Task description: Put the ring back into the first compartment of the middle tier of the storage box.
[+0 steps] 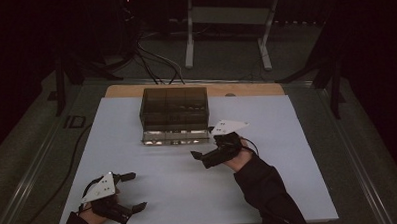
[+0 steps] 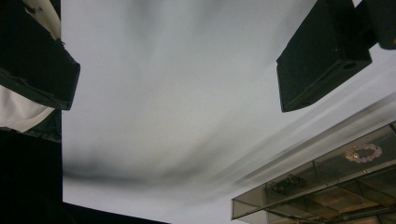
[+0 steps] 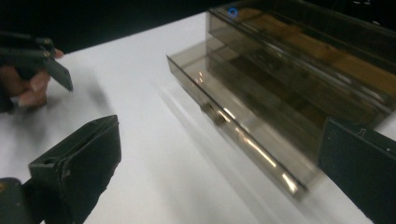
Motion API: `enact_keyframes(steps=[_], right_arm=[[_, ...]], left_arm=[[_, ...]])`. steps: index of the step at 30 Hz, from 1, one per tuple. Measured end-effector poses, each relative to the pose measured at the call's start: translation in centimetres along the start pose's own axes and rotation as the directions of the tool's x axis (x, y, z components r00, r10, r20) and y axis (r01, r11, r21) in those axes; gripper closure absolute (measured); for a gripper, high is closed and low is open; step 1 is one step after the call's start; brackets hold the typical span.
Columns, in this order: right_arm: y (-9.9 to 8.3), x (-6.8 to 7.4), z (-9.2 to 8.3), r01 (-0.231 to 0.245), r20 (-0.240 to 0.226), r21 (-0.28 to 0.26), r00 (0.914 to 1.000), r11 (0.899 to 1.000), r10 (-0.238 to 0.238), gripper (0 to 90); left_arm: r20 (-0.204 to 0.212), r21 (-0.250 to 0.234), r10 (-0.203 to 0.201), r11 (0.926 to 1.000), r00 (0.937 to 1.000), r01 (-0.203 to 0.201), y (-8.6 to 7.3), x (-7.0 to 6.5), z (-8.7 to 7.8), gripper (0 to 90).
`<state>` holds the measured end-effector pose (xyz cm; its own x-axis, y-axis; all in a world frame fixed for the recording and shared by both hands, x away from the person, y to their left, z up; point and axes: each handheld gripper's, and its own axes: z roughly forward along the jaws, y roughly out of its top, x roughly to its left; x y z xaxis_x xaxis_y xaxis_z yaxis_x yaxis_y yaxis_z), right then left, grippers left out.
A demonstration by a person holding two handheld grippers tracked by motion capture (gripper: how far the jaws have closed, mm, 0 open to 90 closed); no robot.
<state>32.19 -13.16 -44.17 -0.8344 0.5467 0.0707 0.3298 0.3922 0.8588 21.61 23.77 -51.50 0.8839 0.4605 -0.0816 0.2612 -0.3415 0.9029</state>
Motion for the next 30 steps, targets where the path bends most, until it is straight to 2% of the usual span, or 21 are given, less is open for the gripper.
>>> enact_keyframes(steps=[9, 17, 20, 24, 26, 27, 30], right_arm=[[-3.7, -1.1, -2.7, -0.034, 0.035, 0.001, 0.9988, 0.999, 0.034, 0.0], [-7.1, -1.4, -5.2, -0.052, 0.066, -0.015, 0.9964, 0.999, 0.053, 0.0], [-8.5, -1.5, -6.1, -0.078, 0.080, -0.021, 0.9936, 0.997, 0.079, 0.0], [-10.2, -1.6, -7.4, -0.137, 0.111, -0.030, 0.9839, 0.990, 0.140, 0.0], [-10.6, -1.7, -7.7, -0.145, 0.121, -0.029, 0.9817, 0.989, 0.148, 0.0], [-11.4, -1.8, -8.5, -0.172, 0.141, -0.025, 0.9747, 0.985, 0.174, 0.0], [-12.7, -1.9, -9.5, -0.203, 0.157, -0.022, 0.9664, 0.979, 0.204, 0.0]], left_arm=[[0.001, 0.001, 0.000, 1.0000, 1.0000, 0.000, 0.0, 0.0, 0.0, 0.9], [0.001, 0.001, 0.000, 1.0000, 1.0000, 0.000, 0.0, 0.0, 0.0, 0.9], [0.000, 0.003, 0.000, 1.0000, 1.0000, 0.000, 0.0, 0.0, 0.0, 0.9], [0.000, 0.006, 0.002, 1.0000, 1.0000, -0.002, 0.0, 0.0, 0.0, 0.9], [0.000, 0.006, 0.003, 1.0000, 1.0000, -0.003, 0.0, -0.1, 0.0, 0.9], [0.000, 0.006, 0.002, 1.0000, 1.0000, -0.002, 0.0, -0.1, 0.0, 0.9], [0.000, 0.005, 0.001, 1.0000, 1.0000, -0.001, 0.1, -0.1, 0.0, 0.9]])
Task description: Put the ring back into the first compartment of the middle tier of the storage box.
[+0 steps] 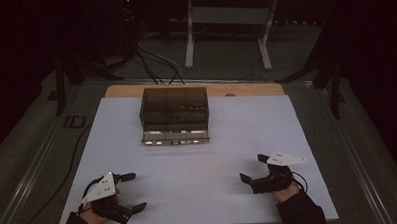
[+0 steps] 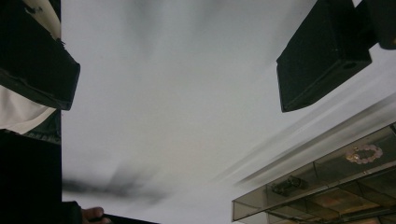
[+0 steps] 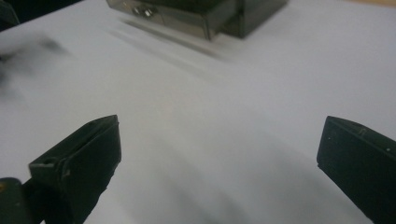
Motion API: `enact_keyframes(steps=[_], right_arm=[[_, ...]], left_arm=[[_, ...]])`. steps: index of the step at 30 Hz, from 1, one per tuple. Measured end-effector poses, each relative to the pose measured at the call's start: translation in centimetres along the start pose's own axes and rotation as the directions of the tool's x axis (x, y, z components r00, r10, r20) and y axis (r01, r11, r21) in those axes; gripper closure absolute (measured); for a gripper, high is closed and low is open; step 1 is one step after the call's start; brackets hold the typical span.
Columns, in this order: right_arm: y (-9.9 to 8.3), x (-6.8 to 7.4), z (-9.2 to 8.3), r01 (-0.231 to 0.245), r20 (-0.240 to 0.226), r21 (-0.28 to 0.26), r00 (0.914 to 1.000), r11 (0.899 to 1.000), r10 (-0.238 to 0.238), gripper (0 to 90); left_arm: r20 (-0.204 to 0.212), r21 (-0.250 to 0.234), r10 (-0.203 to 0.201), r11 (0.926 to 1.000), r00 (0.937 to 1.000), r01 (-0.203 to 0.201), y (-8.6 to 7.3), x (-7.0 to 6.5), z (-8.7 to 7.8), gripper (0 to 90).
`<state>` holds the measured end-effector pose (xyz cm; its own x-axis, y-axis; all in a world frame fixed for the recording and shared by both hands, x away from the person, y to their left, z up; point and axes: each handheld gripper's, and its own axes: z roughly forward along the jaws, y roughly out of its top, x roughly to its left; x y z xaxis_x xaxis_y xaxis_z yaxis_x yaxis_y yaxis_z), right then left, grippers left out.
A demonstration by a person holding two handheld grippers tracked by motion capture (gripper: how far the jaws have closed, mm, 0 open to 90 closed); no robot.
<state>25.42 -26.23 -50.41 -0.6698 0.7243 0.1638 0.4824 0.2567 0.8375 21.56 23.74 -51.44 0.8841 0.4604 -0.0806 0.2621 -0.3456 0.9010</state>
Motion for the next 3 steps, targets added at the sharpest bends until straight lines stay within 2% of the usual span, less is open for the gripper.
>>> enact_keyframes(steps=[3], right_arm=[[-0.82, -0.28, -0.45, -0.012, 0.018, 0.018, 0.9998, 1.000, 0.012, 0.0]], left_arm=[[0.000, 0.000, 0.000, 1.0000, 1.0000, 0.000, 0.01, 0.00, 0.02, 0.9]])
